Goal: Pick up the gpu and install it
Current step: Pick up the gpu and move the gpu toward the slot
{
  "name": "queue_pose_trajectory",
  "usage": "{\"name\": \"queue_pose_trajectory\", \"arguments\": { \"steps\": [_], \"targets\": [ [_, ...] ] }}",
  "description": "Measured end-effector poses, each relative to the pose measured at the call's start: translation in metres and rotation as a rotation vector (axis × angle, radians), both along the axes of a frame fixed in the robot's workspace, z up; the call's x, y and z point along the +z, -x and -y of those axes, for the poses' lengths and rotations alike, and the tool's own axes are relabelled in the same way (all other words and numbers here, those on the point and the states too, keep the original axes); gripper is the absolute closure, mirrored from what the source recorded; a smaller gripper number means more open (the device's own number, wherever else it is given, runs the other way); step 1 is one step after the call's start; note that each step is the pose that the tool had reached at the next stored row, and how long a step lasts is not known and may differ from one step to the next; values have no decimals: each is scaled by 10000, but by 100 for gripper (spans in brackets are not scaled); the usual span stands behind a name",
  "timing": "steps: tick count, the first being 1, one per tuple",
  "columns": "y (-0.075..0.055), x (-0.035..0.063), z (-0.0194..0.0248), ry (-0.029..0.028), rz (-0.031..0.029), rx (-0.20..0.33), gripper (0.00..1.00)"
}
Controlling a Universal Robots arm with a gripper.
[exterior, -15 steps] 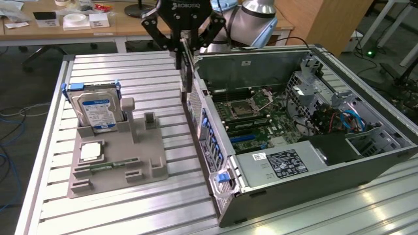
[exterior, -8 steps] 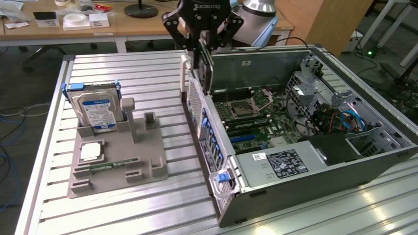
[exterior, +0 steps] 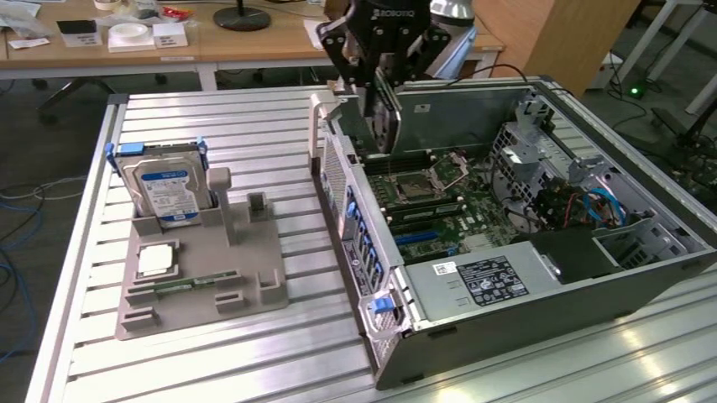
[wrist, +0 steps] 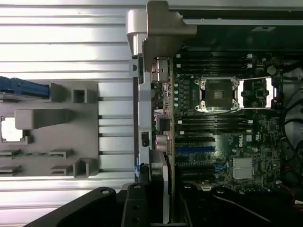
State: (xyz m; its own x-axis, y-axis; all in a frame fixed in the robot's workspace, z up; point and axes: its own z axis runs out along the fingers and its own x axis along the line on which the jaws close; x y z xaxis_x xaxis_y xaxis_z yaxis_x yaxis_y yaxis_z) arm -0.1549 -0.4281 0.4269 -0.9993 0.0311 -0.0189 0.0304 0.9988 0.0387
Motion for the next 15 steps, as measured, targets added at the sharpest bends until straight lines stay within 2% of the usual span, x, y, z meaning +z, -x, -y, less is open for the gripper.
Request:
{"name": "queue_pose_trajectory", "arguments": {
  "steps": [15],
  "targets": [
    [-681,-40,0,-1,1,34,72]
  ]
}}
